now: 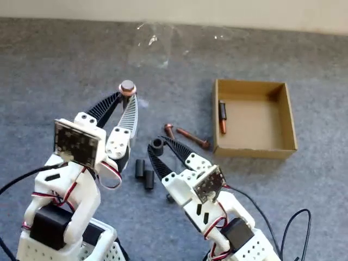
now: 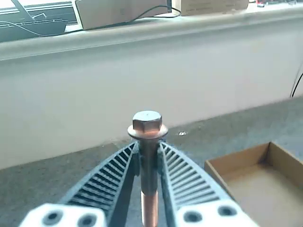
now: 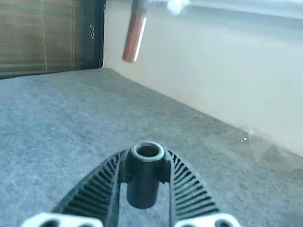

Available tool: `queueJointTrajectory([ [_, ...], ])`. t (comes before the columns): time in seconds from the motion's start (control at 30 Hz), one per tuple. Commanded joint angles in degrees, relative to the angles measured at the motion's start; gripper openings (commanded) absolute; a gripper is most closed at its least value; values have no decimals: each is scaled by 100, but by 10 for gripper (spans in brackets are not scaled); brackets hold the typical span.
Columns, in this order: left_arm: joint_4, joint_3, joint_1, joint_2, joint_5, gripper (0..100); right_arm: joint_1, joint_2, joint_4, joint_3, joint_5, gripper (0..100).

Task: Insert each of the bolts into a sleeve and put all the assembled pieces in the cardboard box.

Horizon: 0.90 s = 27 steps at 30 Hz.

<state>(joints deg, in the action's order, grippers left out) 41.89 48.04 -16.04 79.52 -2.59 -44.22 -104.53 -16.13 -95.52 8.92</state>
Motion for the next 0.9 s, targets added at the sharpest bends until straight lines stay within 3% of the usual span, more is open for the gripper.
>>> queueJointTrajectory([
  [0.0, -501, 198, -171, 215, -369, 5, -57, -66, -22, -611, -53, 5],
  [0.27, -536, 505, -1191, 259, -299, 5, 523, -75, -66, -611, -70, 5],
  [0.4, -624, 470, -1648, 259, 246, 5, 673, -75, -75, -611, -633, 5],
  [0.7, -923, 576, -1692, 251, 343, 5, 664, -75, -66, -611, -686, 5],
  [0.87, -1582, 1130, -1613, 259, 343, 5, 664, -75, -75, -611, -686, 5],
])
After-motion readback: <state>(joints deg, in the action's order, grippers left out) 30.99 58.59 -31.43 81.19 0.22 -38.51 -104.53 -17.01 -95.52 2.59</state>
